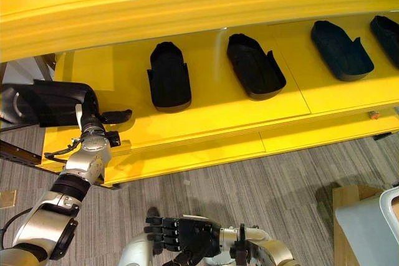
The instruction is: Move parts from the plastic box to the shelf.
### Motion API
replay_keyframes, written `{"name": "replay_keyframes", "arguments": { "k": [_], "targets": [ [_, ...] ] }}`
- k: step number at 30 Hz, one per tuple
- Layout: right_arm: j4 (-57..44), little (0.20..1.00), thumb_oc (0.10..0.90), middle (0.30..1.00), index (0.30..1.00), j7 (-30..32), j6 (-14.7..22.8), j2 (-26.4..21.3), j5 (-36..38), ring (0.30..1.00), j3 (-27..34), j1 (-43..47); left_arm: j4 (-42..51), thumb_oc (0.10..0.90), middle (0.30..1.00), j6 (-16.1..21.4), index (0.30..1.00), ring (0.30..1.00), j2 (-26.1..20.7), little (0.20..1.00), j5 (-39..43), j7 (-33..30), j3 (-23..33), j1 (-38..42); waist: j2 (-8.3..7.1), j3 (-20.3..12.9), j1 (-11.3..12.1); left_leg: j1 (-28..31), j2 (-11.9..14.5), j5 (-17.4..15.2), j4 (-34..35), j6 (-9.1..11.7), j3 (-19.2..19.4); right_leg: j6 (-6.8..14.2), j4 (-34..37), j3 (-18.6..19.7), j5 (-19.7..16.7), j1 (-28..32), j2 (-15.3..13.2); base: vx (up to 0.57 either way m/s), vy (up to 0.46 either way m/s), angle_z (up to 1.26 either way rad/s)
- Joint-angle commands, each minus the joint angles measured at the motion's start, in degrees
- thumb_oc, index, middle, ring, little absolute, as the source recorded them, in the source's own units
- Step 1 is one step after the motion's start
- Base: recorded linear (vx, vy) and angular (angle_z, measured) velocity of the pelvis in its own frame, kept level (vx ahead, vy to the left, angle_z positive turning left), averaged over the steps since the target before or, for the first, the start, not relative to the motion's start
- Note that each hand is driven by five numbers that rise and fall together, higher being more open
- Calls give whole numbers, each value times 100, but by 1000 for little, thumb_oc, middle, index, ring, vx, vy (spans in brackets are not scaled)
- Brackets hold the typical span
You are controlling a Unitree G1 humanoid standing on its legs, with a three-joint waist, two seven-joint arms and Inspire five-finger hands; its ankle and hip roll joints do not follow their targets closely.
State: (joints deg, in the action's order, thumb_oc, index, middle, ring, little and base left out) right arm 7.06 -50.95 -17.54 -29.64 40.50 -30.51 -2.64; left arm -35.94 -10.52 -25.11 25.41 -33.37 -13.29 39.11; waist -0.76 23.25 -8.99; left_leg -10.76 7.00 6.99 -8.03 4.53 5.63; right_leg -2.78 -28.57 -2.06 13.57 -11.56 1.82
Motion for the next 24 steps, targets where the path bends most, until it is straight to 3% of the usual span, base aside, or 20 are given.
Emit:
{"name": "replay_keyframes", "arguments": {
  "k": [1,7,13,24],
  "targets": [
    [-678,1000,900,1000,1000,-387,407,246,273,1000,-90,-46,-188,900,1000,-489,1000,1000,408,1000,-457,729,-272,-306,-116,-23,-123,-115,-157,-365,-390,-172,-157,287,763,-410,-536,165,-103,0,0,0],
    [-615,1000,900,1000,1000,-427,455,199,292,1000,-21,-25,288,900,1000,-953,1000,1000,34,1000,-1208,1449,-698,-384,-48,17,-79,-91,-192,-362,-357,-182,-163,293,787,-417,-560,165,-118,0,0,0],
    [-509,1000,900,1000,1000,-444,429,219,228,1000,51,14,536,900,1000,-894,1000,1000,-202,1000,-1261,1854,-771,-475,63,-15,-38,-41,-241,-337,-277,-187,-157,304,836,-442,-556,223,-155,7,41,0],
    [-585,1000,900,1000,1000,-446,300,229,212,1000,155,0,661,900,1000,-1022,1000,1000,-286,1000,-1744,2213,-896,-493,98,-47,-74,-9,-271,-350,-278,-186,-130,318,841,-408,-571,219,-164,0,0,0]
  ]
}}
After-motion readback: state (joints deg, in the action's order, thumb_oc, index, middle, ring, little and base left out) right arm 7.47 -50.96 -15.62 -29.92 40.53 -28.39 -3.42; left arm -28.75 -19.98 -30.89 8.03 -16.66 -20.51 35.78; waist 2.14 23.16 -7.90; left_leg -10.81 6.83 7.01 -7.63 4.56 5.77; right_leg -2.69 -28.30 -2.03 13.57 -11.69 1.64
